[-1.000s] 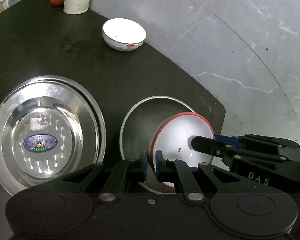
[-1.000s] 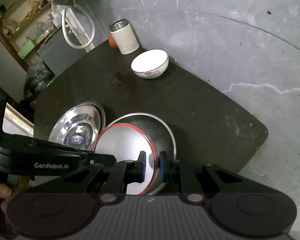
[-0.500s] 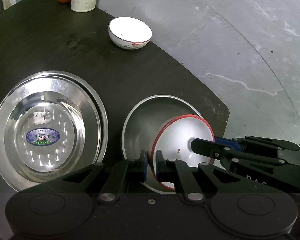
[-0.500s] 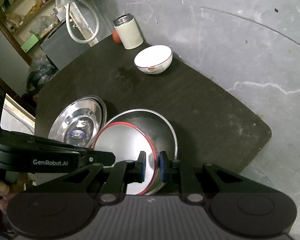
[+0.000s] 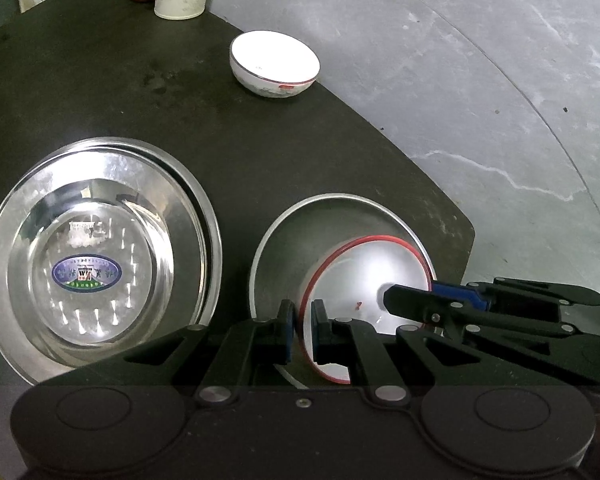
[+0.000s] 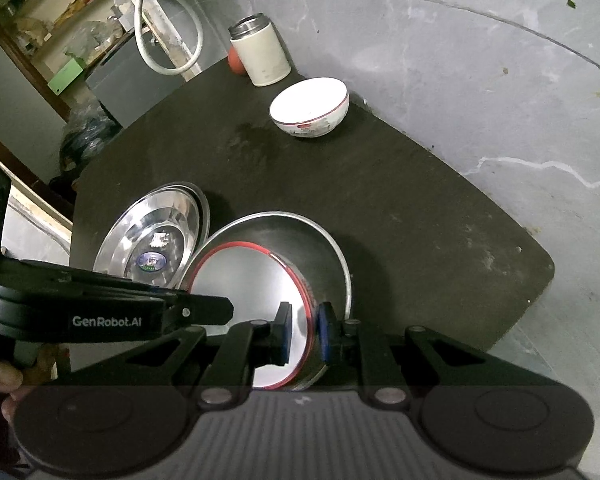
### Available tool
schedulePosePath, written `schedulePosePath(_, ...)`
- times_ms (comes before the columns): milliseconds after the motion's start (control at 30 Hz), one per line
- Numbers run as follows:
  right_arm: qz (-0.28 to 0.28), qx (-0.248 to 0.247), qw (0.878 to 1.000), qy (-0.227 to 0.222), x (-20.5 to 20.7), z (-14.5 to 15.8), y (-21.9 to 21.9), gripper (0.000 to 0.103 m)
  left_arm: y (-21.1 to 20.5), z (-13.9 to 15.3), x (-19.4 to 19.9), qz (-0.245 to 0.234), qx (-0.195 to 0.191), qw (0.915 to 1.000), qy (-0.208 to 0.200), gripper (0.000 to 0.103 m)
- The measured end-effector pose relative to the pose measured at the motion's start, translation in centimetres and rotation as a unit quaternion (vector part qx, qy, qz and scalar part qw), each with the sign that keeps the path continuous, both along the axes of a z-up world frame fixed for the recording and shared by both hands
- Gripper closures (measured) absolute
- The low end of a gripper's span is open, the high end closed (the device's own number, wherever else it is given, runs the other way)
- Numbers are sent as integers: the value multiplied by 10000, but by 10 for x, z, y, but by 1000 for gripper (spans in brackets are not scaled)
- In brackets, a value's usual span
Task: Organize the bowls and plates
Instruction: 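Lower the white bowl into the steel bowl with the right gripper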
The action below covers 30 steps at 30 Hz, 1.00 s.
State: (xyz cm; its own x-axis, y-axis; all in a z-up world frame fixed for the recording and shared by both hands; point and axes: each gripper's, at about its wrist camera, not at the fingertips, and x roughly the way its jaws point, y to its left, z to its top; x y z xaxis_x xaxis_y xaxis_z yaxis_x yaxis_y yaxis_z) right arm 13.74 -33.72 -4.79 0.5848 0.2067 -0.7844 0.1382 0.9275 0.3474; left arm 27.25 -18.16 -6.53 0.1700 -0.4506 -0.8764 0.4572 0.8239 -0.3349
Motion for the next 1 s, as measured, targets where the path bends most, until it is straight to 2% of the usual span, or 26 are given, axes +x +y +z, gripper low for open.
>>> schedulePosePath(233, 83, 17, 10000, -19, 5, 0, -3, 84, 2, 1, 3, 125, -7, 9999, -43, 90)
schedulePosePath(467, 172, -10, 9998, -42, 12, -1, -4, 84, 5, 4, 8, 304, -15, 9995, -75, 89)
schedulePosePath(667, 231, -10, 9996, -148, 14, 5, -6, 81, 7, 10, 13, 406, -111, 9990, -135, 89)
schedulePosePath(767, 244, -22, 9995, -214, 16, 10, -8, 81, 7, 16, 14, 442, -198, 9987, -175, 85)
schedulePosePath(867, 236, -35, 9989, -396, 16, 20, -11, 79, 8, 24, 20, 495, -331, 9979, -263, 73)
schedulePosePath(900, 233, -36, 9987, -458, 17, 23, -13, 78, 8, 28, 22, 545, -318, 9974, -352, 58)
schedulePosePath(933, 224, -27, 9983, -528, 18, 26, -14, 75, 8, 32, 24, 588, -291, 9968, -453, 47)
schedulePosePath(1000, 201, -11, 9976, -663, 21, 31, -17, 71, 9, 39, 32, 668, -304, 9954, -614, 45)
